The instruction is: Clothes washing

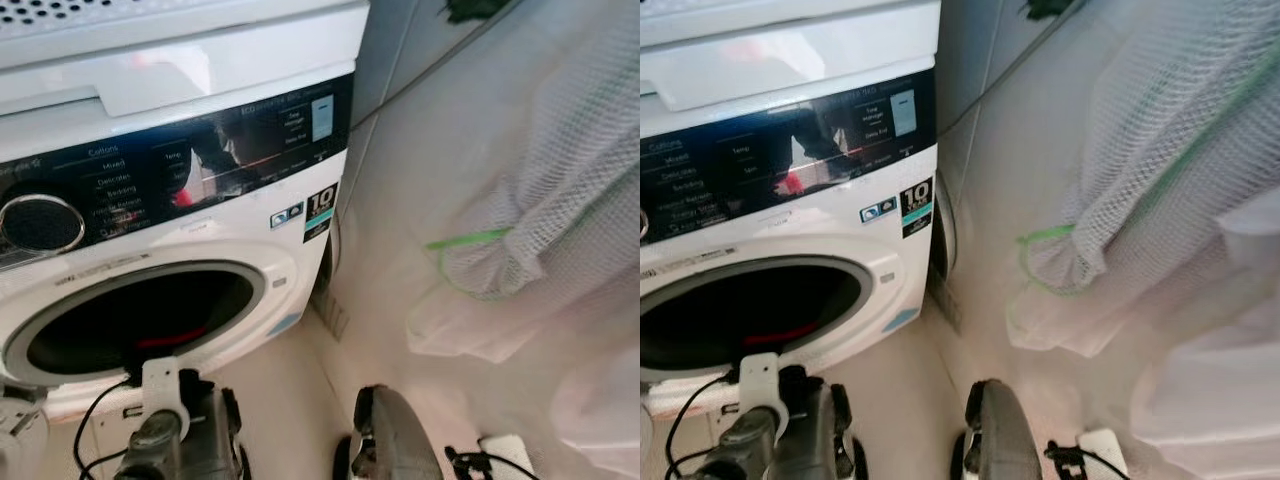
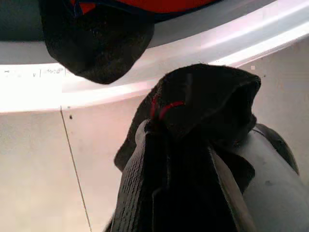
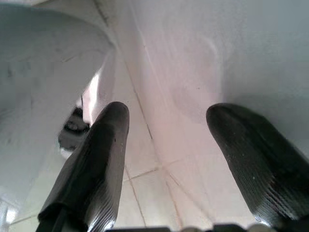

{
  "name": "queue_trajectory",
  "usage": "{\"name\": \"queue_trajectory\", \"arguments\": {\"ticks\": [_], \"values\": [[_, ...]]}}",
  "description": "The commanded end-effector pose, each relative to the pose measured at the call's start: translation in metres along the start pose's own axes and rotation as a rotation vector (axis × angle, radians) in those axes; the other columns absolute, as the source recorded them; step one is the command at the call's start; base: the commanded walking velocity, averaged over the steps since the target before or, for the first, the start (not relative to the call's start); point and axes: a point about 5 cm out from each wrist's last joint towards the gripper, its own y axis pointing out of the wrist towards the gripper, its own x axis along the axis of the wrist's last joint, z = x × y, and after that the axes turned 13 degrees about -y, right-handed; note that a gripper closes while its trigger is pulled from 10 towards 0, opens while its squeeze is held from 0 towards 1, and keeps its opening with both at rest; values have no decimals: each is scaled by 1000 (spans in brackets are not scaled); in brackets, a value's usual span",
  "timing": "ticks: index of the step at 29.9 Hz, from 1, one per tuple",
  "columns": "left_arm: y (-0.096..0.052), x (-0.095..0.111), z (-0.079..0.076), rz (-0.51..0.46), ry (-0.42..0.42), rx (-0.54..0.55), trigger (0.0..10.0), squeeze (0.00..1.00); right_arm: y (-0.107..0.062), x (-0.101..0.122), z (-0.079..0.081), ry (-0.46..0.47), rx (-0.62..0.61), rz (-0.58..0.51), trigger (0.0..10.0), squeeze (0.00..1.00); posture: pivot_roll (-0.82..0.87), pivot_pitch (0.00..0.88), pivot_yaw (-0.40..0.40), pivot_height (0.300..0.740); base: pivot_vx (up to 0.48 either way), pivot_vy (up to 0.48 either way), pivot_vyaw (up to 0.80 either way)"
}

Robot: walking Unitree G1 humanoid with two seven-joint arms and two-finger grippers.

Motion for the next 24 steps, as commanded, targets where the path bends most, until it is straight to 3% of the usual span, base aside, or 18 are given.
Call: {"name": "queue_trajectory", "arguments": {"ticks": [1,5,9,10,12,21,24], "values": [[-9,-28,6,96,25,20,10000,0,-15,-22,2,45,-24,71,10000,0,-113,395,-161,599,0,0,0],[-7,-21,12,62,18,46,10000,0,-18,-22,5,44,-13,54,10000,0,-89,403,-150,599,0,0,0],[0,20,8,-158,79,24,10000,0,-19,-22,8,56,-40,38,10000,0,-75,406,-125,599,0,0,0],[2,39,3,-256,100,-1,10000,0,-19,-21,10,72,-51,29,10000,0,-65,405,-112,599,0,0,0],[3,54,-1,-324,109,-18,10000,0,-18,-20,12,79,-53,24,10000,0,-58,401,-101,599,0,0,0],[4,72,1,-394,119,1,10000,0,-15,-16,21,107,-55,4,10000,0,-55,391,-73,599,0,0,0],[4,81,-3,-441,185,-30,10000,0,-16,-16,21,109,-57,-4,10000,0,-65,393,-75,599,0,0,0]]}}
